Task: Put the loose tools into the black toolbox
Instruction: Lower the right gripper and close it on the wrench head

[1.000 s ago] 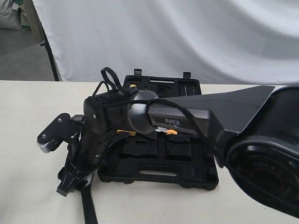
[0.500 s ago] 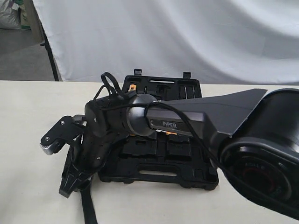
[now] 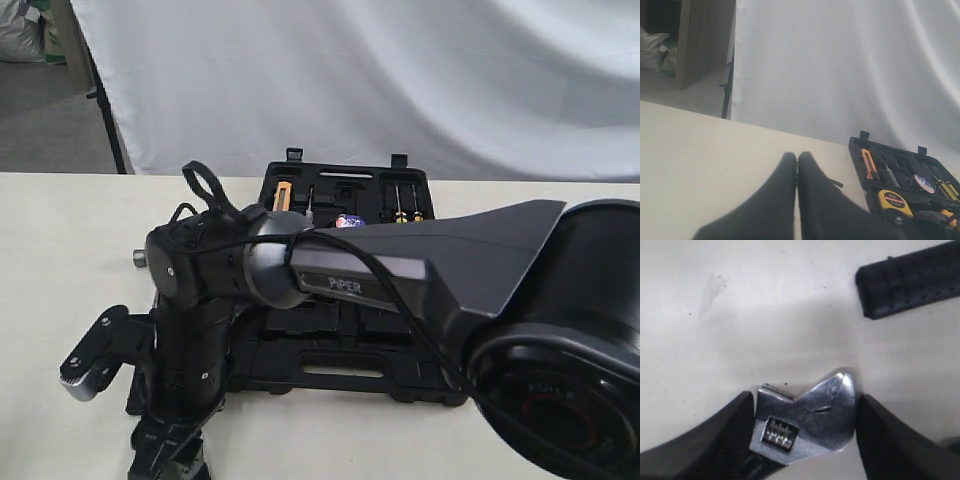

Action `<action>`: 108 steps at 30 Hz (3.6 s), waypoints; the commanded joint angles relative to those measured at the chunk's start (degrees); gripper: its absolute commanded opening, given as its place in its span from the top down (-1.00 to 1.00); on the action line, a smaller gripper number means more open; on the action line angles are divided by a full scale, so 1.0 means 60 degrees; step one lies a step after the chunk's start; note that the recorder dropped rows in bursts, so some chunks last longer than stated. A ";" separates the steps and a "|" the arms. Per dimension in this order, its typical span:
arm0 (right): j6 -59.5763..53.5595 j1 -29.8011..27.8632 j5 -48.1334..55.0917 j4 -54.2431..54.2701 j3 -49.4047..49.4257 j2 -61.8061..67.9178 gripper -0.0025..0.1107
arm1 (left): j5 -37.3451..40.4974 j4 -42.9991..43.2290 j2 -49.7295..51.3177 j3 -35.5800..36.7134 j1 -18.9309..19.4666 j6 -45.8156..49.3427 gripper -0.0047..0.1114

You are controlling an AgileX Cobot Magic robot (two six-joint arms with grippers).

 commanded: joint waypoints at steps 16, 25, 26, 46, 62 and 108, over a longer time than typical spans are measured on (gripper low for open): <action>0.1488 0.1003 0.1913 -0.0752 -0.0740 0.0193 -0.37 | -0.0069 0.0042 -0.0030 -0.0025 0.0242 -0.0046 0.91; 0.2713 0.1003 0.1487 -0.0954 -0.0881 0.0193 -0.37 | -0.0069 0.0042 -0.0030 -0.0025 0.0242 -0.0046 0.91; 0.2801 0.1003 0.1415 -0.0973 -0.0881 0.0193 -0.37 | -0.0069 0.0042 -0.0030 -0.0025 0.0242 -0.0046 0.91; 0.4468 0.1003 0.0717 -0.1321 -0.0881 0.0229 -0.37 | -0.0069 0.0042 -0.0030 -0.0025 0.0242 -0.0046 0.91; 0.5151 0.1003 0.0711 -0.2246 -0.0881 -0.0232 0.22 | -0.0069 0.0042 -0.0030 -0.0025 0.0242 -0.0046 0.91; 0.0968 0.1003 0.1548 -0.2400 -0.0881 0.0418 -0.16 | -0.0069 0.0042 -0.0030 -0.0025 0.0242 -0.0046 0.91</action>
